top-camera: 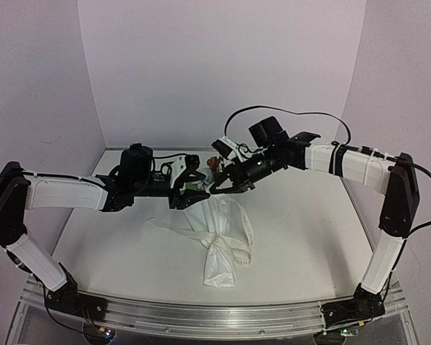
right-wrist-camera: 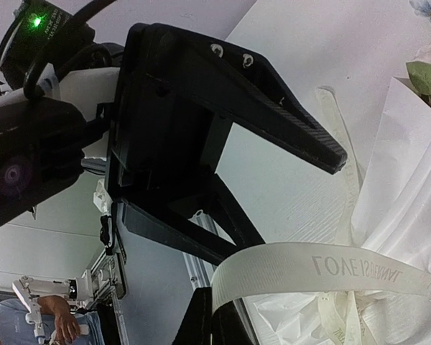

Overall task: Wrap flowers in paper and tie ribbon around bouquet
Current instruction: Pass from the right arm to the left

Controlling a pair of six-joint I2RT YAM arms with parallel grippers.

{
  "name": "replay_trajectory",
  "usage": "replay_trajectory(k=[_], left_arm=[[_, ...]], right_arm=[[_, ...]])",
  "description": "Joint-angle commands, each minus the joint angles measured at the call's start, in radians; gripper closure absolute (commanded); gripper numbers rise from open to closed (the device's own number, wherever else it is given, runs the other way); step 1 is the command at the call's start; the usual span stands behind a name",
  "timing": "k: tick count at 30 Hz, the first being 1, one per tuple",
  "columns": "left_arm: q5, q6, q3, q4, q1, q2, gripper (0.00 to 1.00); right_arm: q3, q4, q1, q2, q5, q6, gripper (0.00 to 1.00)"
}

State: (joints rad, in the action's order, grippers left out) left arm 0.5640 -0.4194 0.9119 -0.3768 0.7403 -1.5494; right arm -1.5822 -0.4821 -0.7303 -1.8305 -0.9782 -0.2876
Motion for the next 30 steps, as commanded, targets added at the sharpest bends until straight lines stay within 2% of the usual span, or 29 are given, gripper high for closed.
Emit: replay_trajectory(k=[1, 6, 10, 13, 18, 21, 26, 30], left_arm=[[0.048, 0.016, 0.049, -0.06, -0.005, -0.025, 0.4], [0.068, 0.033, 0.075, -0.067, -0.005, -0.062, 0.42], [0.081, 0.041, 0.087, -0.075, -0.005, -0.077, 0.48], [0.079, 0.055, 0.097, -0.078, -0.005, -0.09, 0.58], [0.045, 0.095, 0.088, -0.109, -0.002, -0.097, 0.87], [0.005, 0.124, 0.085, -0.114, 0.004, -0.093, 1.0], [-0.133, 0.233, 0.075, -0.131, 0.005, -0.073, 1.0], [-0.267, 0.324, 0.117, -0.035, 0.004, -0.06, 1.0]], right_arm=[[-0.054, -0.024, -0.008, 0.018, 0.006, 0.033, 1.0], [-0.058, -0.038, -0.008, 0.011, 0.016, 0.04, 1.0], [-0.064, -0.045, -0.009, 0.004, 0.021, 0.04, 1.0], [-0.07, -0.047, -0.008, -0.003, 0.021, 0.035, 1.0], [-0.07, -0.053, -0.008, -0.004, 0.036, 0.03, 0.98], [-0.071, -0.072, -0.008, -0.002, 0.06, 0.028, 0.9], [-0.023, -0.092, -0.008, 0.047, 0.163, 0.018, 0.62], [0.057, -0.09, -0.003, 0.142, 0.305, 0.002, 0.42]])
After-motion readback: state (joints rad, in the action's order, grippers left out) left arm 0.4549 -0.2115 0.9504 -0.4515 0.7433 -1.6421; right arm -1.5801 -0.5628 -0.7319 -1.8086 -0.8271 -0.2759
